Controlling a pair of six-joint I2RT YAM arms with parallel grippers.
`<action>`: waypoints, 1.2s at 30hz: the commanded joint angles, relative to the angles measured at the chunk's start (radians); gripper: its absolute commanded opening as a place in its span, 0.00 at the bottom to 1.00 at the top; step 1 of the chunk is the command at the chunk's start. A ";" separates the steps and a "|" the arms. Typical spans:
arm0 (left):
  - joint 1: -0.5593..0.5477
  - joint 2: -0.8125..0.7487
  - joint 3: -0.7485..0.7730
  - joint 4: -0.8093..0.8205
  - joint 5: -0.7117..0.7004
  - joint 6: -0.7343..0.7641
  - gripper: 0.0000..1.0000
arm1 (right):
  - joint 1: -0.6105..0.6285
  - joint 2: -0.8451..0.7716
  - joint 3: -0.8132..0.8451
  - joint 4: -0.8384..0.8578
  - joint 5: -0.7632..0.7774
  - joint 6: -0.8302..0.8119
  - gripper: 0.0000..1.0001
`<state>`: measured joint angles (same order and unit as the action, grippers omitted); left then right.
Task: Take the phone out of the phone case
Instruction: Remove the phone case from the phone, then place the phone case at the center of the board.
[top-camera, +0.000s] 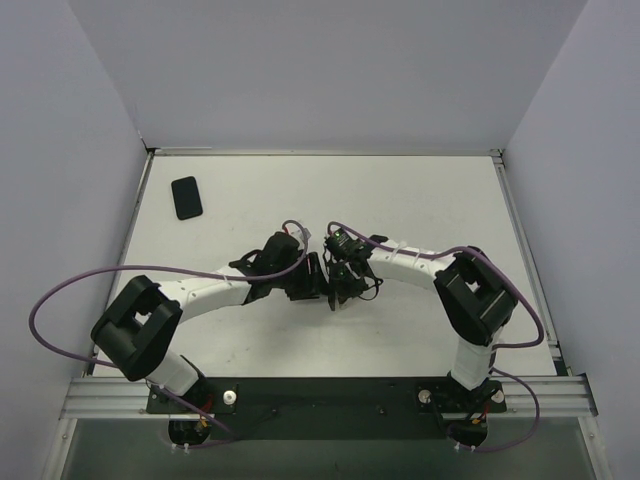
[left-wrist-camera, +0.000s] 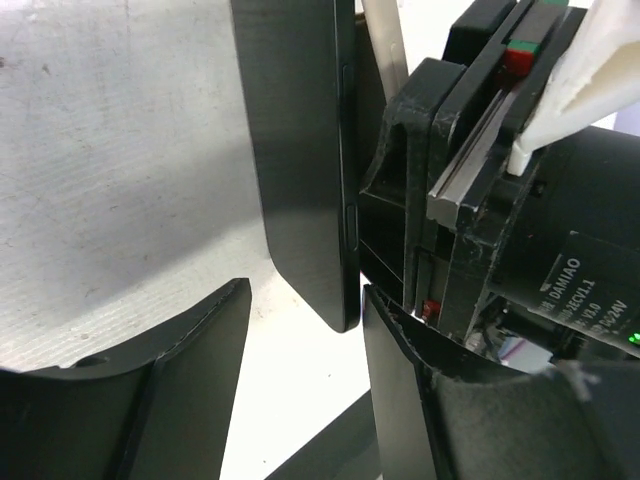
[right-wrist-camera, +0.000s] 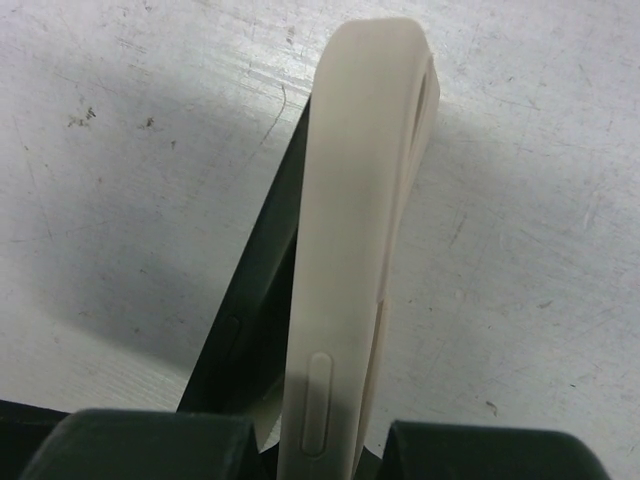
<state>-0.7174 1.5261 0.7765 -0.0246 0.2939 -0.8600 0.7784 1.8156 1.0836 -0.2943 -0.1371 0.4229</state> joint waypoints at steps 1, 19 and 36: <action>-0.028 0.012 0.053 -0.072 -0.111 0.052 0.58 | 0.042 0.120 -0.039 0.103 -0.213 0.039 0.00; -0.102 0.071 0.179 -0.193 -0.318 0.059 0.12 | 0.007 0.088 -0.059 0.095 -0.213 0.057 0.00; 0.180 -0.173 0.155 -0.186 0.011 0.150 0.00 | -0.456 -0.142 0.083 -0.008 -0.261 0.060 0.00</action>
<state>-0.6304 1.3827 0.9543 -0.3271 0.1341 -0.7403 0.4946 1.7466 1.0508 -0.2554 -0.3676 0.4931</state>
